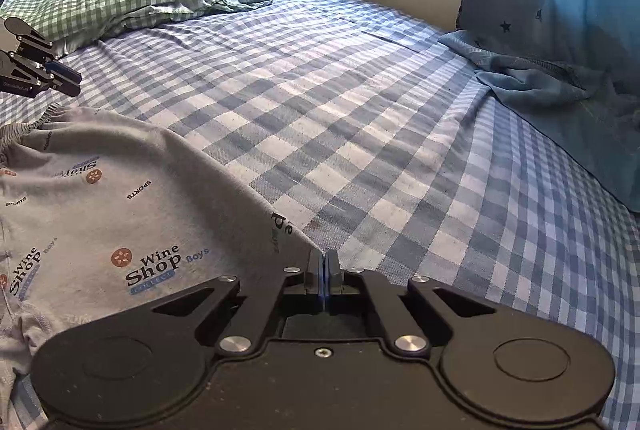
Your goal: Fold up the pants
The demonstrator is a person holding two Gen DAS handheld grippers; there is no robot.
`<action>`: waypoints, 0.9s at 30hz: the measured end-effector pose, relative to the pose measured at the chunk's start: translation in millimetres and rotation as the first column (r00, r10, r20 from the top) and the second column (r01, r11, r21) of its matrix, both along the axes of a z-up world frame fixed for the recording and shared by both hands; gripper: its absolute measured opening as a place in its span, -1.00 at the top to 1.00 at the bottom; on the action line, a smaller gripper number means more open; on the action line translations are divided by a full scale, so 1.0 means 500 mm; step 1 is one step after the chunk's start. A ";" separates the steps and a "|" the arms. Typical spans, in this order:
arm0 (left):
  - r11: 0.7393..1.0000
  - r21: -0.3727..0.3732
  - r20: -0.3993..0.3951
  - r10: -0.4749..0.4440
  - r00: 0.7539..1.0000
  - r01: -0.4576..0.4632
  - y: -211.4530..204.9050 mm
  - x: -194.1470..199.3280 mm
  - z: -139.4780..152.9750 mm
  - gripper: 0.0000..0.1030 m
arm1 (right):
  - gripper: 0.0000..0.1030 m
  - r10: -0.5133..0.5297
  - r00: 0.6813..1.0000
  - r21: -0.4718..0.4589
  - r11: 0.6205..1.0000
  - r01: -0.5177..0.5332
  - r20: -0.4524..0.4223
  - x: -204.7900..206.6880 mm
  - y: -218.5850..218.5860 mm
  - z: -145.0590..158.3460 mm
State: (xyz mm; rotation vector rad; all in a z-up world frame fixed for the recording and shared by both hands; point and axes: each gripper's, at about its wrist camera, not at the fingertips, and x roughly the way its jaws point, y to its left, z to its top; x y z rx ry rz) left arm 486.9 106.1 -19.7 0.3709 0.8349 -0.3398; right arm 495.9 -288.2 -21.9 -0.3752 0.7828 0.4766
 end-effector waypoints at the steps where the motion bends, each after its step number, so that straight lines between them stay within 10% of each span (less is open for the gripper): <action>1: 1.000 0.006 0.002 -0.022 1.000 0.022 0.003 0.004 -0.005 -0.39 | 1.00 0.005 1.000 -0.004 1.000 -0.005 -0.002 0.001 0.001 -0.003; 7: 0.997 0.000 -0.132 -0.081 0.988 0.082 0.019 0.042 -0.066 -0.03 | 1.00 0.006 0.999 0.015 1.000 -0.005 -0.032 0.033 -0.010 -0.036; 9: 0.994 -0.032 -0.140 -0.109 0.984 0.106 0.021 0.037 -0.066 0.57 | 1.00 0.013 0.999 0.013 1.000 -0.012 -0.040 0.036 -0.010 -0.049; 12: 0.993 -0.020 -0.166 -0.117 0.979 0.115 0.005 0.032 -0.063 0.96 | 1.00 0.012 0.999 0.017 1.000 -0.011 -0.043 0.039 -0.012 -0.062; 20: 0.984 0.180 0.034 -0.018 0.999 0.012 -0.064 -0.024 -0.026 1.00 | 1.00 -0.018 0.999 0.020 1.000 0.017 0.031 -0.010 -0.008 -0.028; 27: 0.974 0.228 0.261 -0.079 0.962 0.018 -0.071 -0.156 0.053 1.00 | 1.00 -0.008 0.983 0.015 1.000 0.005 0.185 -0.179 -0.011 0.071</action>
